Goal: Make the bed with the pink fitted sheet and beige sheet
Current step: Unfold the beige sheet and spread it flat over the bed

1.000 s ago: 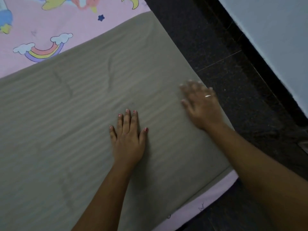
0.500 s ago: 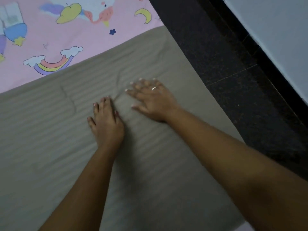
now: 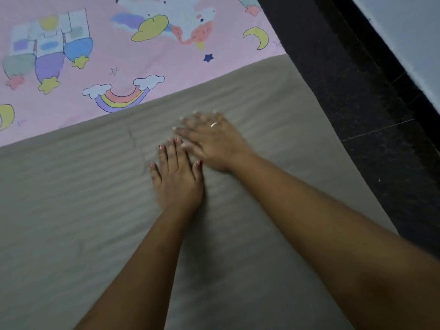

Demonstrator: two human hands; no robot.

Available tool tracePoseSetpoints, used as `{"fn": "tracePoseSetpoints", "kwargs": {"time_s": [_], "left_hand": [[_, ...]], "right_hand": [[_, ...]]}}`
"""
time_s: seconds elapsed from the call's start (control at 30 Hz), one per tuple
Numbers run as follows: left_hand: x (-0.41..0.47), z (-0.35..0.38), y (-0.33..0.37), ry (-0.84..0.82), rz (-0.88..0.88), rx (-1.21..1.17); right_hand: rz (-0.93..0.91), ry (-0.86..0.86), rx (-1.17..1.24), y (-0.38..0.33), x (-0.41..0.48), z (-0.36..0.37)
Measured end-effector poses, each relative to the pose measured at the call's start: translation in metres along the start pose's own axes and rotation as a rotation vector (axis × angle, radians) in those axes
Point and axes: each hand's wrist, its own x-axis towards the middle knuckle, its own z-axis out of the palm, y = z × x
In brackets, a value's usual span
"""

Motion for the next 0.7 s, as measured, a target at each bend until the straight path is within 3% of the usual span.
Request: {"fn": "tracePoseSetpoints", "kwargs": {"time_s": [0.13,0.3,0.37,0.43,0.57,0.7], "left_hand": [[0.007,0.003,-0.001,-0.013,0.022,0.011],[0.009,0.005,-0.002,-0.044,0.029,0.057],[0.009,0.006,-0.001,-0.057,0.030,0.075],[0.010,0.006,-0.002,-0.082,0.032,0.084],[0.017,-0.005,-0.010,-0.094,0.154,0.065],[0.036,-0.020,-0.049,-0.141,0.453,0.155]], "right_hand": [[0.353,0.064,-0.104,0.114,0.006,-0.020],[1.078,-0.027,0.130,0.200,-0.027,-0.057],[1.004,0.138,0.024,0.190,-0.021,-0.057],[0.742,0.236,0.016,0.142,-0.002,-0.055],[0.386,0.164,0.163,0.009,0.022,-0.019],[0.344,0.161,0.163,-0.057,0.017,0.019]]}}
